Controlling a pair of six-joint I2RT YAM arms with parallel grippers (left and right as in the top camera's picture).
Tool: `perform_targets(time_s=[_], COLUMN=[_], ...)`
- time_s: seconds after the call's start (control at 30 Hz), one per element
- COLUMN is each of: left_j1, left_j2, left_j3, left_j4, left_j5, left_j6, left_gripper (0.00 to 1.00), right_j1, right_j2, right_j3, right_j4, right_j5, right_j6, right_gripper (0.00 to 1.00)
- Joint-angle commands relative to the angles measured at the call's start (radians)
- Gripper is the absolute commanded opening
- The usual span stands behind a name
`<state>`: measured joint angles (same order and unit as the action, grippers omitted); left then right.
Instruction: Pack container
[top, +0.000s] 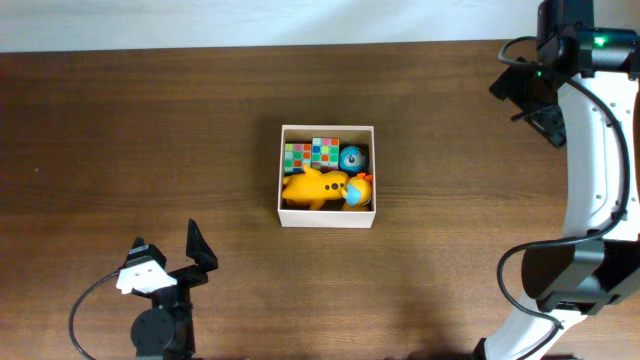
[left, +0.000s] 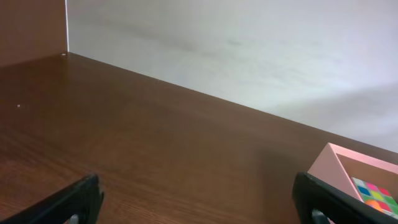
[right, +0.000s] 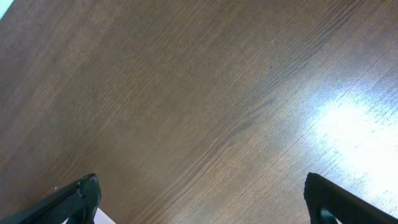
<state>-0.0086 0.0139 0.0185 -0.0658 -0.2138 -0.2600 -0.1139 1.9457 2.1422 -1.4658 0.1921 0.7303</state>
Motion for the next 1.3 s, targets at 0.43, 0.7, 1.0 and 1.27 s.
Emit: perform_targets(time_s=[0.43,0.7,1.0,1.27], left_j1=[0.005,0.005,0.005,0.005], left_j2=[-0.009,-0.009,-0.009,-0.009], left_j3=[-0.009,-0.009,-0.009,-0.009], left_j4=[0.005,0.005,0.005,0.005], left_j5=[-0.01,-0.01,-0.01,-0.01], left_j6=[0.015,0.016,0.015,0.015], left_gripper=[0.99,0.99,0.99,0.99], right_j1=[-0.005,-0.005,0.009,0.172], right_j2=[-0.009,-0.009,-0.087,-0.291], right_j3=[0.01,0.01,0.01,0.01], right_j4=[0.0,0.0,0.0,0.0], right_j5=[0.002,0.002,0.002,0.002], right_j6=[0.003,0.002,0.002,0.002], right_gripper=[0.99,0.99,0.99,0.99])
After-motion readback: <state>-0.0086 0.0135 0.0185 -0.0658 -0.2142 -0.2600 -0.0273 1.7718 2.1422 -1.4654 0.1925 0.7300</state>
